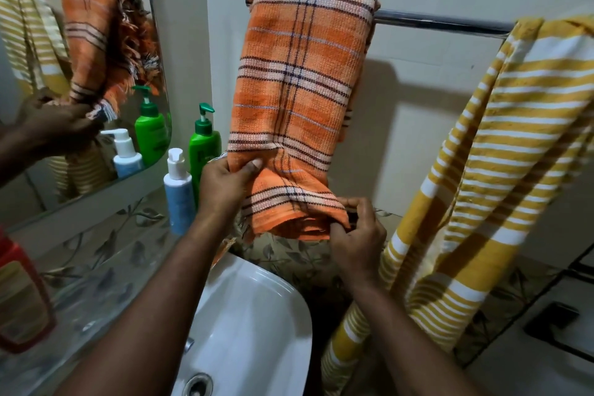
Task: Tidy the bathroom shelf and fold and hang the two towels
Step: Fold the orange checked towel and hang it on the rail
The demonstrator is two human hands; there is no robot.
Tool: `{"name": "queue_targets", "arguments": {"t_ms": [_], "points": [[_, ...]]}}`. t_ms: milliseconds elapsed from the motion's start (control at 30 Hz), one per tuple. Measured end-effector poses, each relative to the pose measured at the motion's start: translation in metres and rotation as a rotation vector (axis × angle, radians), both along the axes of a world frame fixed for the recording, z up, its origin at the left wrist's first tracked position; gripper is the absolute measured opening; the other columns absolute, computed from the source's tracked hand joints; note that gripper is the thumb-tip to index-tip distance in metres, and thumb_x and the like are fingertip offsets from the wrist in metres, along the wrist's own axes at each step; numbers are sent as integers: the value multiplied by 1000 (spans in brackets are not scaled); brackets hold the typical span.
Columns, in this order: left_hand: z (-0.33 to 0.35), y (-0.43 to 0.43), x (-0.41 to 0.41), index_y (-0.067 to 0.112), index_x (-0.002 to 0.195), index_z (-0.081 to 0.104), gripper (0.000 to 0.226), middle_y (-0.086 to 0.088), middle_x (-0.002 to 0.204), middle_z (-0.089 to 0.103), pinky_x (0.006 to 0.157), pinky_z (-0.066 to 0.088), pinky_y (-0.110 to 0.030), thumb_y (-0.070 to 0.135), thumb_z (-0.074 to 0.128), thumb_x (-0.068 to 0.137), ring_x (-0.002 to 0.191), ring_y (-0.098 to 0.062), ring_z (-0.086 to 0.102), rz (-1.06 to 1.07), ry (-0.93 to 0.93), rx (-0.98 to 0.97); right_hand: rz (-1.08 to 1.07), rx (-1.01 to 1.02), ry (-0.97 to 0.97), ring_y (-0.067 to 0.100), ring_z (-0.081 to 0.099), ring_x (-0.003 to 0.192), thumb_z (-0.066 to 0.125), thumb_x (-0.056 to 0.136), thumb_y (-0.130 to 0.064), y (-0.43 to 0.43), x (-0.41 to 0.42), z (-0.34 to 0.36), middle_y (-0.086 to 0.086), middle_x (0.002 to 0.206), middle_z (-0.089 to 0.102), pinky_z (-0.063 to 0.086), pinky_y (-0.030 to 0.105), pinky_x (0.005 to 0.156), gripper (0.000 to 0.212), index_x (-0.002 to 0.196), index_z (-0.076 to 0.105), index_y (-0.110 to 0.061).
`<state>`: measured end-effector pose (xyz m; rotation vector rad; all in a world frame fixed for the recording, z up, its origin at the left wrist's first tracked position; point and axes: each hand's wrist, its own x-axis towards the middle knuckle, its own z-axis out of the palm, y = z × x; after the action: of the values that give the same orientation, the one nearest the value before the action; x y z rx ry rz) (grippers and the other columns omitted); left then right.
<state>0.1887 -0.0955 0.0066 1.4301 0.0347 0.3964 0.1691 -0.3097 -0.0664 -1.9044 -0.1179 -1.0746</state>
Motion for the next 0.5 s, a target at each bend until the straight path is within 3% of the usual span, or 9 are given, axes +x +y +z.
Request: {"name": "queue_targets", "arguments": {"t_ms": [67, 133, 200, 267, 333, 433, 500], "points": [[1, -1, 0, 14, 96, 75, 9, -13, 95, 80, 81, 65, -47, 23, 72, 96, 91, -34, 78, -20, 28, -77, 116, -17, 86, 10, 69, 83, 63, 77, -9, -4, 0, -12, -12, 90, 72, 58, 37, 75, 28, 102, 69, -21], [2, -2, -1, 12, 101, 73, 11, -13, 95, 80, 72, 65, -39, 22, 71, 96, 87, -31, 79, -78, 55, -100, 297, -6, 278, 7, 71, 94, 64, 80, -15, -11, -1, -26, -18, 104, 72, 61, 37, 82, 33, 111, 68, -27], [4, -2, -2, 12, 107, 73, 14, -12, 99, 80, 75, 65, -40, 18, 72, 95, 89, -30, 79, -130, 74, -74, 546, 287, 379, 17, 71, 110, 62, 79, -14, -16, 0, -31, -8, 117, 74, 59, 31, 89, 43, 121, 63, -19], [6, 1, -2, 12, 110, 73, 15, -10, 103, 81, 80, 63, -42, 15, 71, 95, 93, -30, 79, -180, 83, -51, 694, 624, 378, 23, 69, 113, 60, 83, -18, -15, 6, -23, 6, 122, 72, 57, 28, 87, 46, 128, 58, -7], [6, 6, -3, 11, 110, 71, 16, -10, 105, 80, 79, 64, -42, 12, 70, 94, 96, -30, 78, -236, 87, -65, 693, 672, 412, 21, 71, 105, 62, 89, -30, -7, 15, -6, 8, 117, 74, 58, 30, 84, 49, 131, 57, -5], [3, 9, -5, 7, 116, 69, 26, -13, 108, 79, 79, 65, -40, 12, 72, 90, 98, -32, 77, -297, 79, -45, 646, 589, 522, 31, 76, 104, 77, 87, -46, 15, 29, 19, 13, 116, 77, 63, 46, 87, 60, 130, 61, -7], [0, 12, -4, 4, 118, 69, 30, -14, 111, 78, 83, 64, -42, 9, 73, 89, 101, -34, 77, -332, 72, 18, 652, 643, 601, 36, 77, 101, 85, 82, -42, 26, 35, 30, 15, 113, 78, 61, 58, 91, 60, 126, 65, -8]]}}
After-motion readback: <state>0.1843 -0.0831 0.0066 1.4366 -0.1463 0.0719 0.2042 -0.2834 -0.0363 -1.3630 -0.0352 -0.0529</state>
